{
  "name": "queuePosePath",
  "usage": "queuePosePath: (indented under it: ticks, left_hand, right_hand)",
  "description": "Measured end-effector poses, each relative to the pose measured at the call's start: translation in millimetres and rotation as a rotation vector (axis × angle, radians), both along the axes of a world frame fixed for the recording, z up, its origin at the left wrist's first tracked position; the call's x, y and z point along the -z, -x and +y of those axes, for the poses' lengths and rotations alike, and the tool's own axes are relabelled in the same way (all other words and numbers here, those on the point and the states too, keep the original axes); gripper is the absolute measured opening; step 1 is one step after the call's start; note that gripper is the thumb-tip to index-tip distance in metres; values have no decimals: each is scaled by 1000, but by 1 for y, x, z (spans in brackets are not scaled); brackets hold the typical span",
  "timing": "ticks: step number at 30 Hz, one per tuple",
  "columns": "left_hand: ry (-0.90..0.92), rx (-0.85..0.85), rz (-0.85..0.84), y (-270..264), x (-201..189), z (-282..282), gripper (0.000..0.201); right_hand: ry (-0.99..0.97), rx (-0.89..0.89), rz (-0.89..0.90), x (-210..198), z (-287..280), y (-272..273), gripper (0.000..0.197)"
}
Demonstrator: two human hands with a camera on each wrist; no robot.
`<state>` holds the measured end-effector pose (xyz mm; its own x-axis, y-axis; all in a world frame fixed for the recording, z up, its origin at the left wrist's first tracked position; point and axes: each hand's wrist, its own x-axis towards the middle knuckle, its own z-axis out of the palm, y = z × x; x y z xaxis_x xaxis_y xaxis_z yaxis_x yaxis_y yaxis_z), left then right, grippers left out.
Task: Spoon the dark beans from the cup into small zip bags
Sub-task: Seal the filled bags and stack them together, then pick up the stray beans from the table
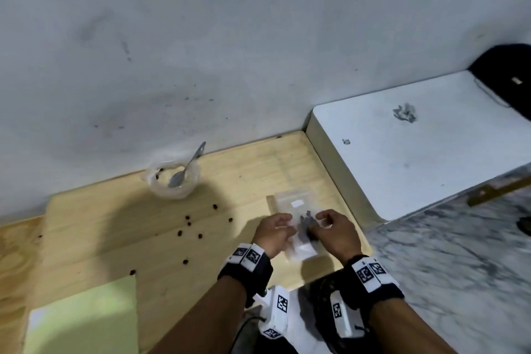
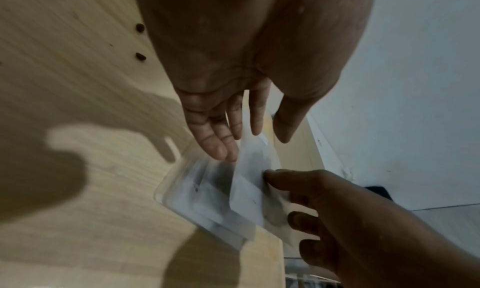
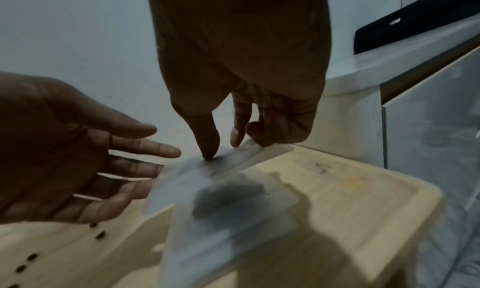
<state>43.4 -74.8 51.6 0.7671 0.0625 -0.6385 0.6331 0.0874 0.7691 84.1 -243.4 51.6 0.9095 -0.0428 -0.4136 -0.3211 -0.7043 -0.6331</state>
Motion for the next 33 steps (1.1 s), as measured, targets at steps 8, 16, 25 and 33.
queuePosePath:
  ticks: [8, 16, 25, 33]
  left_hand:
    - [-137, 48, 90, -12, 23, -18, 38]
    - [-83, -107, 22, 0, 9, 35, 19]
    - [-476, -521, -119, 21, -12, 214, 11]
    - [-639, -379, -29, 1, 11, 321, 11]
  right_hand:
    - [116, -133, 68, 36, -13, -1, 39]
    - [10, -94, -171, 3, 29, -8, 22]
    - [-353, -252, 7, -14, 192, -53, 21]
    - [-331, -83, 178, 36, 308, -100, 54]
